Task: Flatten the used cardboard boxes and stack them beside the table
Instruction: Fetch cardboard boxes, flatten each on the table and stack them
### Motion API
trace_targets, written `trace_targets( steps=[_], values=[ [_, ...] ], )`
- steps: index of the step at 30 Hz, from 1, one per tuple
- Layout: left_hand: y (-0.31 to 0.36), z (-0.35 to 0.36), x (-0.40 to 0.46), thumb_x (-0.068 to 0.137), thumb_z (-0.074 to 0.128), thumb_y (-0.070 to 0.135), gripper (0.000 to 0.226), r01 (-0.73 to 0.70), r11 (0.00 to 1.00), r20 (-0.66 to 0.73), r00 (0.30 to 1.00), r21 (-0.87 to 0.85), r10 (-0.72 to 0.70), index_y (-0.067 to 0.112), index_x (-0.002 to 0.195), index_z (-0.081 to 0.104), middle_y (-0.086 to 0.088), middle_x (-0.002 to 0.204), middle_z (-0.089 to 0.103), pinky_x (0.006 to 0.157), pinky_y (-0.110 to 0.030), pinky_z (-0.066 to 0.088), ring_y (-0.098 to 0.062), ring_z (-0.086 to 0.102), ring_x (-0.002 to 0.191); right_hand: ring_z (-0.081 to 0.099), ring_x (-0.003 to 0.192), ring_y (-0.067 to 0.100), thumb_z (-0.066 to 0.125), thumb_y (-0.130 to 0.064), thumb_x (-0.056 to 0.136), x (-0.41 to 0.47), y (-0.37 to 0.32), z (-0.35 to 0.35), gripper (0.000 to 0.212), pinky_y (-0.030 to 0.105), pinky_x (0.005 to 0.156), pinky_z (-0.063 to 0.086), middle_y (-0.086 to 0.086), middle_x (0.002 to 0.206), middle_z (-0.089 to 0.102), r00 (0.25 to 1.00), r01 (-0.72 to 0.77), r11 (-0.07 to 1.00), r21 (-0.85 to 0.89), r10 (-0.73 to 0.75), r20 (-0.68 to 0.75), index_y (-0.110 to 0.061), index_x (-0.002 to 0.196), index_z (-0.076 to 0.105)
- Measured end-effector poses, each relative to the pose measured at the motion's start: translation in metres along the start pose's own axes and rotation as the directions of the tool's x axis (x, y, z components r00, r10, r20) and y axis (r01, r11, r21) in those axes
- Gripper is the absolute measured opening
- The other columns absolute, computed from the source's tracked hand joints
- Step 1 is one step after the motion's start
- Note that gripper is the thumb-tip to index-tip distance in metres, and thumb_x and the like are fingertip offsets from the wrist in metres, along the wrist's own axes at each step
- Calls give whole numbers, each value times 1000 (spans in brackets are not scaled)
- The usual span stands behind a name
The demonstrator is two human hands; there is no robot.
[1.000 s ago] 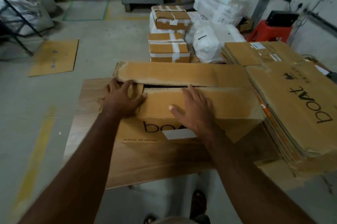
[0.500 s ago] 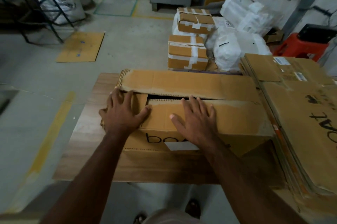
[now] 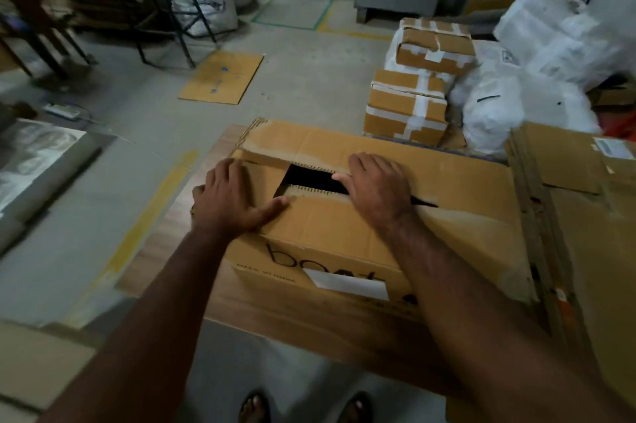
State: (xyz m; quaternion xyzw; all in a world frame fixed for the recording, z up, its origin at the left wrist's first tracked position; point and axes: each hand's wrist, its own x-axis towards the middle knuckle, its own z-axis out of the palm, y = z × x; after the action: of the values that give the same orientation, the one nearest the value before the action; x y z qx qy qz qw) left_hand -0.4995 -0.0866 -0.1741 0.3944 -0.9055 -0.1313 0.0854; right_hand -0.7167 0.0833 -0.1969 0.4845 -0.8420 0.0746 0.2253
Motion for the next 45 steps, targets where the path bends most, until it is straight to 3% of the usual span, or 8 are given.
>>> trace_targets(
  steps=[5,10,15,21,26,33,39,45],
  values=[
    [34,-17,20,63,30,104,122,108,943,36,991,316,-125,13,143,41,-17,147,44,108,-61,35,-36,45,134,67,73,22,38,-54,106,8,0,-6,51,32,64,48,2,84,71,990,-76,996,-39,71,-121,-16,95,69],
    [77,-23,34,94,52,67,59,108,881,14,992,461,-129,12,112,65,-6,94,61,72,-36,41,-19,54,82,66,68,21,44,-52,105,4,0,-8,45,29,58,45,1,81,70,988,-53,998,-30,49,-144,-17,93,68],
    [97,-33,33,100,59,27,18,-30,795,74,997,605,-18,13,110,63,-1,87,55,66,-33,39,-16,51,76,63,58,18,54,-52,101,5,0,-19,40,25,52,43,0,73,66,979,-87,991,-104,66,-192,-18,85,67],
    [78,-53,37,105,45,25,21,24,825,-38,999,565,-3,12,114,59,-2,86,55,67,-35,41,-25,62,82,60,51,16,55,-54,99,10,0,-29,41,23,51,39,-2,68,66,968,-169,980,-108,144,-203,-20,82,69],
    [58,-72,48,103,41,22,26,98,871,-115,992,482,-48,11,113,61,-13,109,70,71,-37,40,-36,67,99,56,49,17,51,-51,102,14,-1,-32,41,24,54,28,-2,65,62,964,-195,977,-88,175,-202,-19,82,67],
    [27,-91,65,105,35,38,36,131,856,-195,980,499,-36,17,108,64,-8,92,67,67,-36,39,-29,60,77,59,53,23,56,-44,103,19,-2,-29,34,26,54,30,2,69,64,976,-205,976,-71,197,-95,-15,88,67],
    [5,-108,84,107,26,43,48,85,887,-169,986,453,-8,16,115,64,-9,88,59,80,-39,42,-31,59,88,55,49,22,64,-36,101,19,-7,-28,28,25,53,32,4,68,62,970,-237,968,-83,231,-83,-13,87,66],
    [-91,-83,119,105,40,36,40,297,922,16,950,249,-310,14,136,52,-19,129,59,95,-46,44,-38,59,116,72,80,27,53,-48,102,-10,-1,-14,41,33,60,55,8,105,75,996,-83,989,-126,79,-41,-12,110,71]
  ],
)
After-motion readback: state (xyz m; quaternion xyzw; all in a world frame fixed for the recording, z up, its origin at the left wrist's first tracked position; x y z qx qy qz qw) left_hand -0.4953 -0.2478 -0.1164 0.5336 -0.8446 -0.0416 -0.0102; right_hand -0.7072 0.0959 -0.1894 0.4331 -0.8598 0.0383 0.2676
